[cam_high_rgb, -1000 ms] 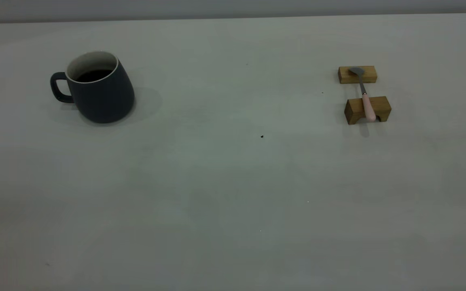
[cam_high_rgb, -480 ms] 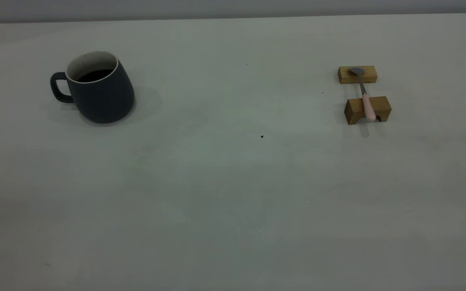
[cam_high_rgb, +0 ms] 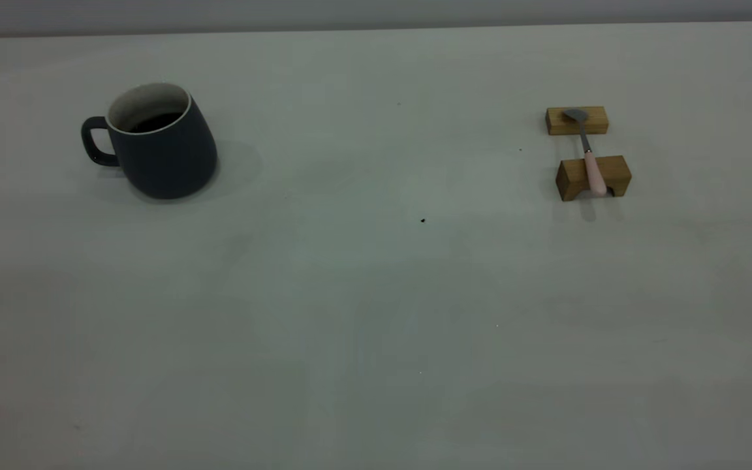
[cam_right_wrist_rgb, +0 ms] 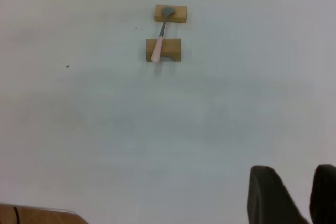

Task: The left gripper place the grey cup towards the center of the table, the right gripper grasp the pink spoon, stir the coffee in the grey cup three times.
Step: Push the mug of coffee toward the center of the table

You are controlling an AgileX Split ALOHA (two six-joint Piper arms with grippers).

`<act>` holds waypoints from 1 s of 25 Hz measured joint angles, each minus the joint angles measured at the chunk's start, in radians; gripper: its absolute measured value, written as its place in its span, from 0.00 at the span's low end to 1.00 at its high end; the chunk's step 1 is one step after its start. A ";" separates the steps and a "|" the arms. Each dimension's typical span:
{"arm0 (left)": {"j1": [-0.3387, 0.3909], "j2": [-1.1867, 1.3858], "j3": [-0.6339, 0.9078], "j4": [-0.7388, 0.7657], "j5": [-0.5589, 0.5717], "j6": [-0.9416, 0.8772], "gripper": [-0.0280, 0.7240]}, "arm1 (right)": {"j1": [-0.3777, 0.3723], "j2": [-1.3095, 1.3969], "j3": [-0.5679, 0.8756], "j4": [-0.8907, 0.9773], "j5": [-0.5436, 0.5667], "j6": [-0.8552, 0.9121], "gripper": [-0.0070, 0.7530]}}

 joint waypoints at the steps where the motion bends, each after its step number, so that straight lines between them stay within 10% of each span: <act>1: 0.000 0.080 -0.021 0.007 -0.025 0.006 0.40 | 0.000 0.000 0.000 0.000 0.000 0.000 0.32; 6: 0.000 0.477 -0.148 0.012 -0.155 0.168 0.47 | 0.000 0.000 0.000 0.000 0.000 0.000 0.32; 14: 0.000 0.989 -0.358 0.016 -0.329 0.502 0.91 | 0.000 0.000 0.000 0.000 0.000 0.000 0.32; 25: -0.028 1.529 -0.668 0.017 -0.383 0.847 0.93 | 0.000 0.000 0.000 0.000 0.000 0.000 0.32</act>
